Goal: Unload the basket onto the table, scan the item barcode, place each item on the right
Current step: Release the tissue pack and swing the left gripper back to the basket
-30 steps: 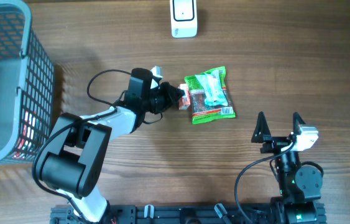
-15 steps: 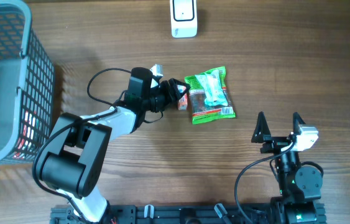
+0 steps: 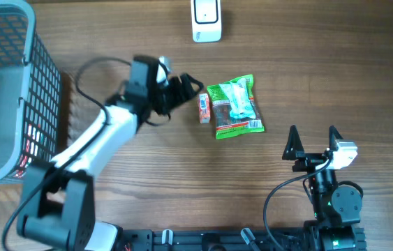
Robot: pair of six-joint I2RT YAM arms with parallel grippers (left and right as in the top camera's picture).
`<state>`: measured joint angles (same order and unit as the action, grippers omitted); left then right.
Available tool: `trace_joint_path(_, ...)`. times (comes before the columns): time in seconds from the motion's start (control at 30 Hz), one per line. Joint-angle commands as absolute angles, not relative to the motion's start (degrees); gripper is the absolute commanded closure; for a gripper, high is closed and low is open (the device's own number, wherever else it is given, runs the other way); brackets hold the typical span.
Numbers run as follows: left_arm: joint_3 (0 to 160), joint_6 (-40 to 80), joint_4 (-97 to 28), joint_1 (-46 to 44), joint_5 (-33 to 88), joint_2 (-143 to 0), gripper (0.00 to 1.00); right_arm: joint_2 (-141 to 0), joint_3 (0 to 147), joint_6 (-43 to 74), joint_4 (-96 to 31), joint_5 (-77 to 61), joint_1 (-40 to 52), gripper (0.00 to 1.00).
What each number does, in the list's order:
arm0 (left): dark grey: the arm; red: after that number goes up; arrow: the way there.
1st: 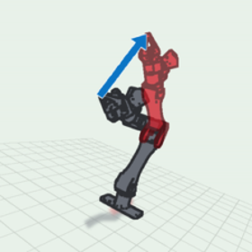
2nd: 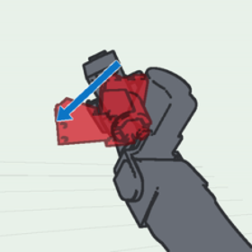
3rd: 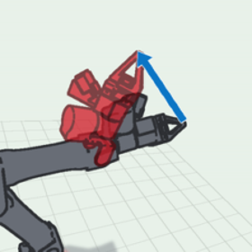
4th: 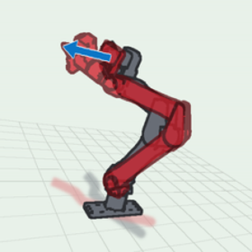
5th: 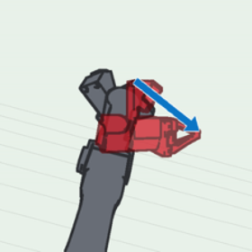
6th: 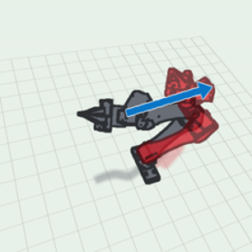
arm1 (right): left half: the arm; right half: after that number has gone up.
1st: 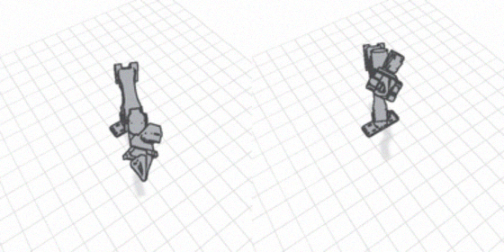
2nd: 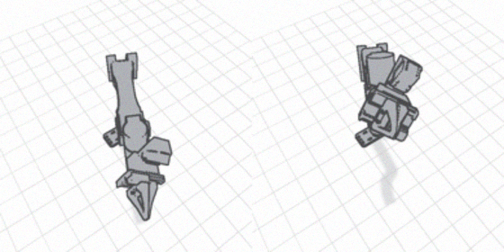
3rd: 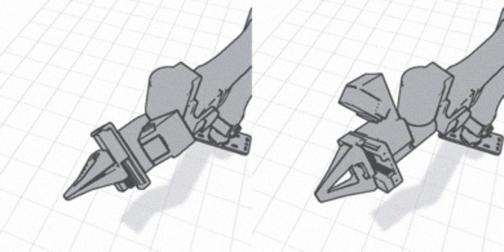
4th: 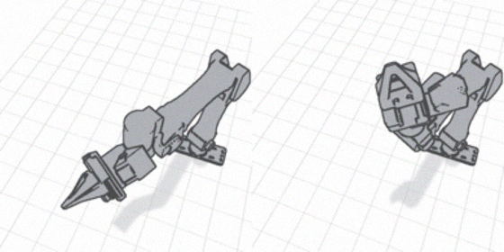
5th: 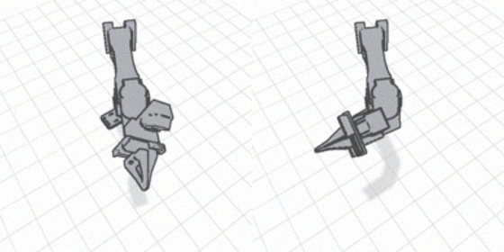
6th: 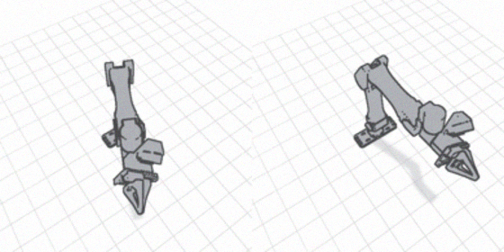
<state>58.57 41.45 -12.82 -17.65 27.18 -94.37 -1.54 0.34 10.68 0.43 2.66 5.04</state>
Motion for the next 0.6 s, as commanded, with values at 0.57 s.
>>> trace_joint_path(0.57,108.8,23.0,-62.2,19.3,-8.0,-91.0,0.0,-1.3,0.3,10.9,0.7,3.4,4.8,0.0)
